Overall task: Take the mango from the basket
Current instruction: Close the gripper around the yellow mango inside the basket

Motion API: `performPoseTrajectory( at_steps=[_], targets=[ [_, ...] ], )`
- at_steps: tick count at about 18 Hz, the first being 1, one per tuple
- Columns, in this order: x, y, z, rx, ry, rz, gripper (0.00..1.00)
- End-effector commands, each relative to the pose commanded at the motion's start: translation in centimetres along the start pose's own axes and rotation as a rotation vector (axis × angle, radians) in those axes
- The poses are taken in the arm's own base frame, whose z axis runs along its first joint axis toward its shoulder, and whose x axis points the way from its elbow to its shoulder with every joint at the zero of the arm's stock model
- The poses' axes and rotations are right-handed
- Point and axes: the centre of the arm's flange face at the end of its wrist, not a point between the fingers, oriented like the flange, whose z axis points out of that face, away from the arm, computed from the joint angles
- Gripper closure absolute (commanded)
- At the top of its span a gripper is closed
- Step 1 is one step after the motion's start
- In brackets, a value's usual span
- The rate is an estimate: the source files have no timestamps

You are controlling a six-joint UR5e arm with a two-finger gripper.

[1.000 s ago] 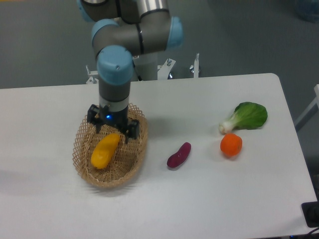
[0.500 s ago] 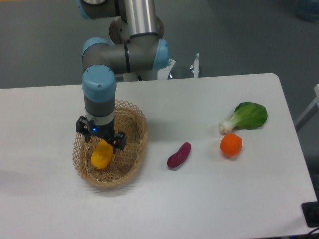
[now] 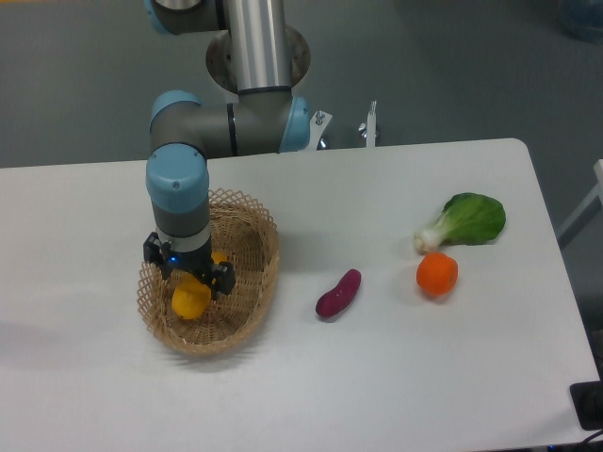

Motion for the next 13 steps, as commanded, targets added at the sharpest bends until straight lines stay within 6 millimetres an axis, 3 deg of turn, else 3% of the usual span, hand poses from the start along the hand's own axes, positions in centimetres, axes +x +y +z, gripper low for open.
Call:
performPoseTrajectory(
  at_steps=[2, 4, 8, 13],
  targets=[
    [-0.03, 0.0, 0.16, -0.002, -0.001, -0.003, 0.05],
    [-0.03, 0.01, 0.17, -0.003, 0.0, -0.003, 0.27],
    [-0.15, 0.09, 0.08, -0.01, -0.014, -0.002, 0.49],
    [0.12, -0.08, -0.16, -0.008, -0.019, 0.008, 0.6]
  ],
)
